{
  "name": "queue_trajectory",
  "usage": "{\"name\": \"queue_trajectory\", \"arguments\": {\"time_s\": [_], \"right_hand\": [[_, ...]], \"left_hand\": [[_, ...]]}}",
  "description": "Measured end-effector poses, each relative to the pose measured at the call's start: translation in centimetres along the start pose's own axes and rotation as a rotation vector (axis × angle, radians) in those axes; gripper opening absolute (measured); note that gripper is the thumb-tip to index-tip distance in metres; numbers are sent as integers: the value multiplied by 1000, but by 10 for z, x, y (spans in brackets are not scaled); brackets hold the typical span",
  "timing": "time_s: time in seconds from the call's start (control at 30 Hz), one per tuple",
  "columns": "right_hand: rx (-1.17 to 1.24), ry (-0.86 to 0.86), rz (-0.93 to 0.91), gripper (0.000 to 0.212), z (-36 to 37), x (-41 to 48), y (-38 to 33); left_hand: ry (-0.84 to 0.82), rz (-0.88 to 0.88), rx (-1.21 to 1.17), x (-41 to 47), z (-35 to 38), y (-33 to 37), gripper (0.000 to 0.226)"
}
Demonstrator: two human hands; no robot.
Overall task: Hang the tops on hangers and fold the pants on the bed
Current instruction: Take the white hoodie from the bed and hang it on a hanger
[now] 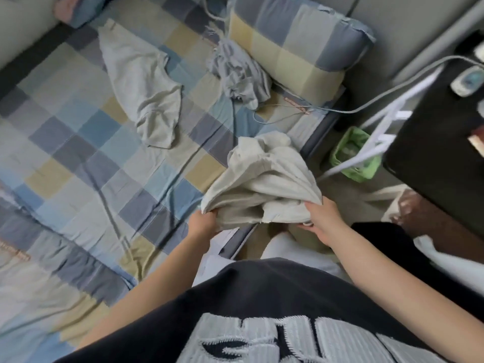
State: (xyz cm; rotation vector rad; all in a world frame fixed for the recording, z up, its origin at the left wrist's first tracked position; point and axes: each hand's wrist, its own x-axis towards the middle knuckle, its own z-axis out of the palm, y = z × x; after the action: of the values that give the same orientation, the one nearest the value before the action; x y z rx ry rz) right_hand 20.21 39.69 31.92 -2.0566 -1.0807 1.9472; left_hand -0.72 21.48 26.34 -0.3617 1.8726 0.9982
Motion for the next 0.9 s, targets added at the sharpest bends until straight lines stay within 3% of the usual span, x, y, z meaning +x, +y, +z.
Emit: {"name": "queue_trajectory", "arguments": {"time_s": [0.27,0.47,0.63,0.77,0.9], "right_hand": [[154,249,-206,14,-57,-96,49],[269,402,-267,19,-111,-174,117],[562,526,-281,28,-174,-252,196],[758,647,-344,16,-237,-321,267],[830,718,-431,18,-307,-384,336]], "left_hand": [[-283,386,101,-70,35,31,17],[-528,632,513,-150,97,20,19],[-788,753,706,-252,140,-33,17],[-1054,872,829,-345,165,-106,16],[-1177,959,779,-437,193,-182,16]]}}
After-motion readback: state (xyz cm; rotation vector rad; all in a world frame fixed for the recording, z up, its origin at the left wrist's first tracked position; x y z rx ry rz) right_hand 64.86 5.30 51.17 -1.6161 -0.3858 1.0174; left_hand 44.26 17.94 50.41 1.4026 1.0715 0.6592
